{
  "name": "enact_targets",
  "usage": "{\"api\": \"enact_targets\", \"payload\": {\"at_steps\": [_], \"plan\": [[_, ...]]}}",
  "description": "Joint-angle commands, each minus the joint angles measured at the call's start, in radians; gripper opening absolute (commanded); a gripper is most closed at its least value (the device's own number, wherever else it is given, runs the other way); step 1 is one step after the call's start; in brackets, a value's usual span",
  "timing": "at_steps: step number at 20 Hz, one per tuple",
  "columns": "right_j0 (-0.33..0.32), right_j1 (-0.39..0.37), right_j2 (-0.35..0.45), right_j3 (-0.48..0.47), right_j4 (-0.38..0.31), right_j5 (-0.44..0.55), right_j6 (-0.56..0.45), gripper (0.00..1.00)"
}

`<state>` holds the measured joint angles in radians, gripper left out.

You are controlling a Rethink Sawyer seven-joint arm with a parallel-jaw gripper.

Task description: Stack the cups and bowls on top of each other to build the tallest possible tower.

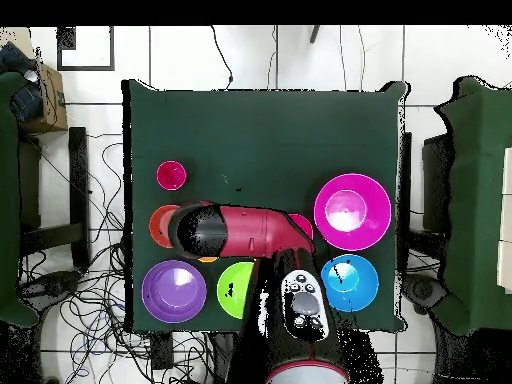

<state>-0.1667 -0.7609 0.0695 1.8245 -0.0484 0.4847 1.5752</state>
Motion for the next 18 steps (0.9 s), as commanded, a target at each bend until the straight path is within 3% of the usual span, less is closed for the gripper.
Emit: {"api": "enact_targets", "payload": {"at_steps": [1,18], "plan": [[-0.017,0.040,0.121,0.050,-0.092,-0.050,-0.031,1.00],[-0.007,0.042,0.140,0.027,-0.106,-0.023,0.008,1.00]]}}
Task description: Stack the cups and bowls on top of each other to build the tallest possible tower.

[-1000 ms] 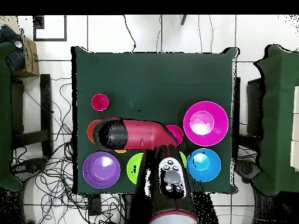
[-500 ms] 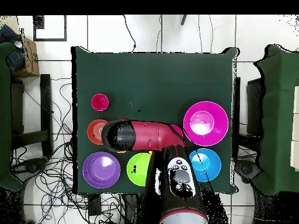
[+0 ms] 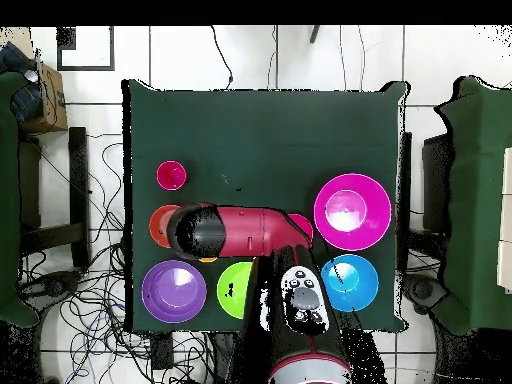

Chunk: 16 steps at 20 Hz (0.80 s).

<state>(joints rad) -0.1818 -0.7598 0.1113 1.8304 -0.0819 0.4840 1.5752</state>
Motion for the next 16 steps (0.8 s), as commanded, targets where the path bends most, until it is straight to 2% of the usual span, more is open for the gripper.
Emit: {"api": "enact_targets", "payload": {"at_steps": [1,8,16], "plan": [[0.009,0.037,0.098,0.022,-0.071,-0.017,0.008,1.00],[-0.031,0.033,0.114,0.055,-0.098,-0.045,-0.024,1.00],[-0.050,0.041,0.126,0.061,-0.121,-0.057,-0.012,1.00]]}}
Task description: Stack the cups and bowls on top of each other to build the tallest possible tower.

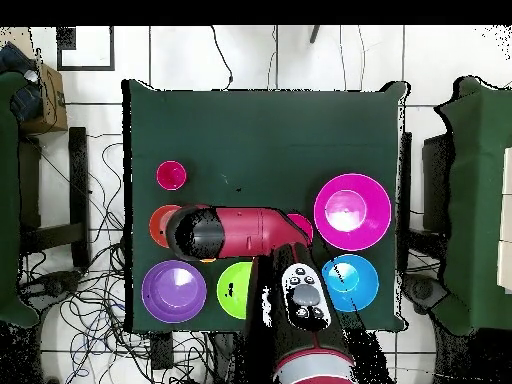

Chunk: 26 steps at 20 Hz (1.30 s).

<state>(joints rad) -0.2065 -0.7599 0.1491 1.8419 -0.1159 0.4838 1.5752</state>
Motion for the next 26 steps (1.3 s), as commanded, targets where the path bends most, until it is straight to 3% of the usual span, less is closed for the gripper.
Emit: {"api": "enact_targets", "payload": {"at_steps": [1,11,18,26], "plan": [[-0.028,0.040,0.090,0.051,-0.090,-0.056,-0.011,1.00],[-0.025,0.053,0.096,0.032,-0.106,-0.047,0.006,1.00],[-0.002,0.020,0.095,0.019,-0.077,0.023,0.027,1.00],[-0.027,0.012,0.113,0.042,-0.080,0.014,0.007,1.00]]}}
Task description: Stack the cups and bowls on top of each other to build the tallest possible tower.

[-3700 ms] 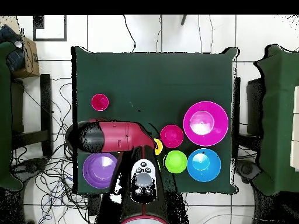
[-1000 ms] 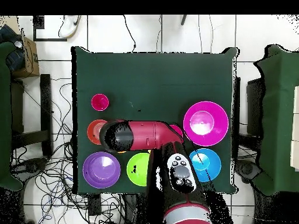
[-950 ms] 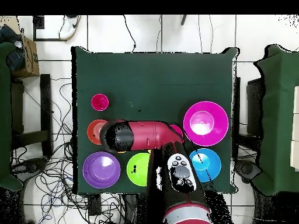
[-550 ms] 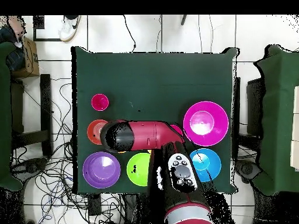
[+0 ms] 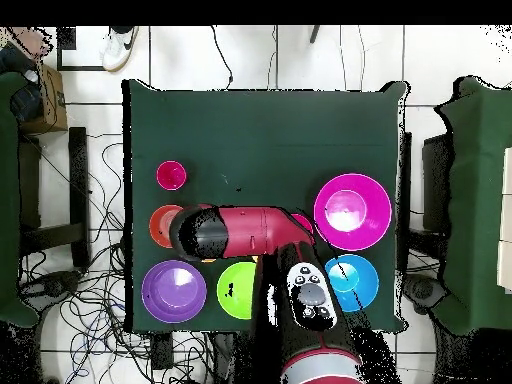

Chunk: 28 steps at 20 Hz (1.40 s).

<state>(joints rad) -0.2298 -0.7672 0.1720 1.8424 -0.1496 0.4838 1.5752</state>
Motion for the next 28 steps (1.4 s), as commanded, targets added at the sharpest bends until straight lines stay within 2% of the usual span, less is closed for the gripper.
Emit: {"api": "enact_targets", "payload": {"at_steps": [1,10,16,23,28], "plan": [[-0.002,0.020,0.090,0.040,-0.047,0.013,0.009,1.00],[-0.011,0.011,0.095,0.049,-0.057,0.023,0.005,1.00],[0.023,0.021,0.098,0.036,-0.032,0.014,0.052,1.00],[0.036,0.030,0.077,0.020,-0.037,0.022,0.060,1.00],[0.069,0.035,0.052,-0.015,-0.034,0.047,0.082,1.00]]}}
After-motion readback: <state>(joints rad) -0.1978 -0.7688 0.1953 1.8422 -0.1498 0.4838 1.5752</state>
